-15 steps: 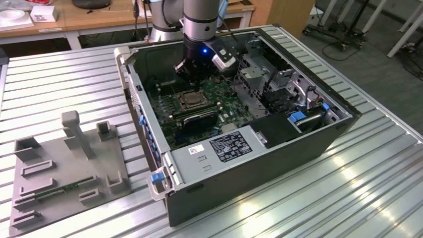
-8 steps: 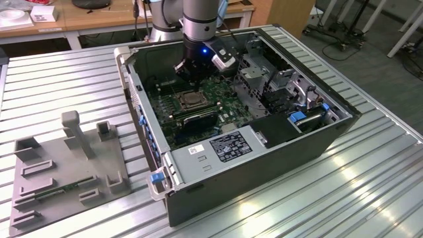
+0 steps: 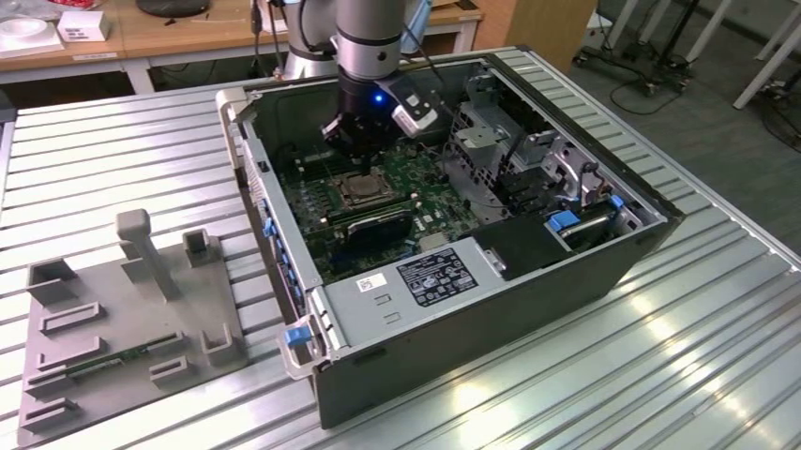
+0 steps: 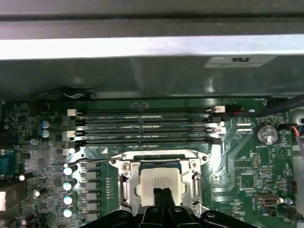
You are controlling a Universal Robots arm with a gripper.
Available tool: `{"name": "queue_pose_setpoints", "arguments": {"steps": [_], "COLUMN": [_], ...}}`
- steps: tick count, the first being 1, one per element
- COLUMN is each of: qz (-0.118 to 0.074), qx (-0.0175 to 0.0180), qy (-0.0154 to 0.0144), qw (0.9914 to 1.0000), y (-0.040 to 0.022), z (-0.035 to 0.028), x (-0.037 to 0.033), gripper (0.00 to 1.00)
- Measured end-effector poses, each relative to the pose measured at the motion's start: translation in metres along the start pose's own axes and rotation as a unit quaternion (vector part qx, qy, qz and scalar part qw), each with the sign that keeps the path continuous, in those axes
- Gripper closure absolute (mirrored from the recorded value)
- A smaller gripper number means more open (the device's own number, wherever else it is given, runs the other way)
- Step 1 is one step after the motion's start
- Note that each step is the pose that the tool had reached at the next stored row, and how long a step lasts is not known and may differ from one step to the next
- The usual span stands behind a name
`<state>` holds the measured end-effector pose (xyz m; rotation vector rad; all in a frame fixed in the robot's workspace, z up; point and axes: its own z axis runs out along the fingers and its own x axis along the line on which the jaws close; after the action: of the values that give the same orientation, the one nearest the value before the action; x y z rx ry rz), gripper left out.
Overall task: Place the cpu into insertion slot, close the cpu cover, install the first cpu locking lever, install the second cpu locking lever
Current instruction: 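Close the cpu cover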
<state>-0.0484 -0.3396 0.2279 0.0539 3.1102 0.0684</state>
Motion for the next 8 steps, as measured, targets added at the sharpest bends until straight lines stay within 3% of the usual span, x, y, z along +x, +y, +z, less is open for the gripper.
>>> {"name": "queue_pose_setpoints", "arguments": {"steps": [8], "qz": [0.0], "qx": [0.0001], "qy": [0.0001], "qw": [1.0], "y": [-0.0001], "z": [0.0], "x": [0.001], "gripper": [0.89]}}
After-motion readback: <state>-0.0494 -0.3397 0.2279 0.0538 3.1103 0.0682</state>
